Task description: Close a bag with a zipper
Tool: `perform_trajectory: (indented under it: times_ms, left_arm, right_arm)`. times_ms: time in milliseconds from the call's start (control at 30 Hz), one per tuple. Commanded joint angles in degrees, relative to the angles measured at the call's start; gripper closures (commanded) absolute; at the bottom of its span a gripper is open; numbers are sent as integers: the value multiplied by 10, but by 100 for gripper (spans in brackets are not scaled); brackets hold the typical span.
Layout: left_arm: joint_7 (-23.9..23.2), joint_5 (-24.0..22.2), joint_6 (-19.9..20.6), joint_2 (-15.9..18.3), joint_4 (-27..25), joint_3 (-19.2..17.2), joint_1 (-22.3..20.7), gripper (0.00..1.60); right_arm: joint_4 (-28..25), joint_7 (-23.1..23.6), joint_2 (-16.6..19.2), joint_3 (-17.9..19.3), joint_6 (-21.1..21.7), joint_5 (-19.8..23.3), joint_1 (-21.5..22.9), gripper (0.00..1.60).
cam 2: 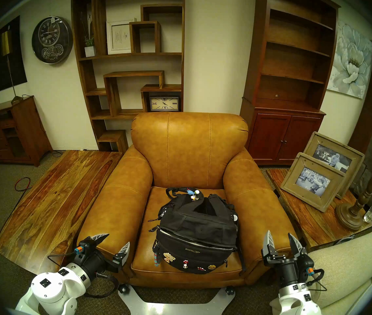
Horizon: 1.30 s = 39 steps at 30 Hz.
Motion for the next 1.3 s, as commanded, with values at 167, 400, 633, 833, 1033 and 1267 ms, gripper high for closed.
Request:
perform_trajectory:
  times_ms: [167,400,633,833,1033,1267]
  left_arm:
    - [-1,0,-1,0,-8,1,-1,0]
    - [-1,0,-1,0,-9,1,-1,0]
    - [-2,0,-1,-1,-9,1,-1,0]
    - [-2,1,-1,-1,-9,1,0,0]
    - [-2,1,-1,-1,-9,1,-1,0]
    - [-2,1,-1,-1,-9,1,-1,0]
  right_arm:
    - [43,-1,5,-75,30,-161,38,0]
    - [80,-31,20,-72,59,-282,22,0]
    - [96,-69,28,-57,86,-399,30,0]
    - [113,-67,17,-72,98,-425,67,0]
    - [133,-60,15,-76,111,-423,107,0]
    - [155,-20,44,-67,106,-396,129,19]
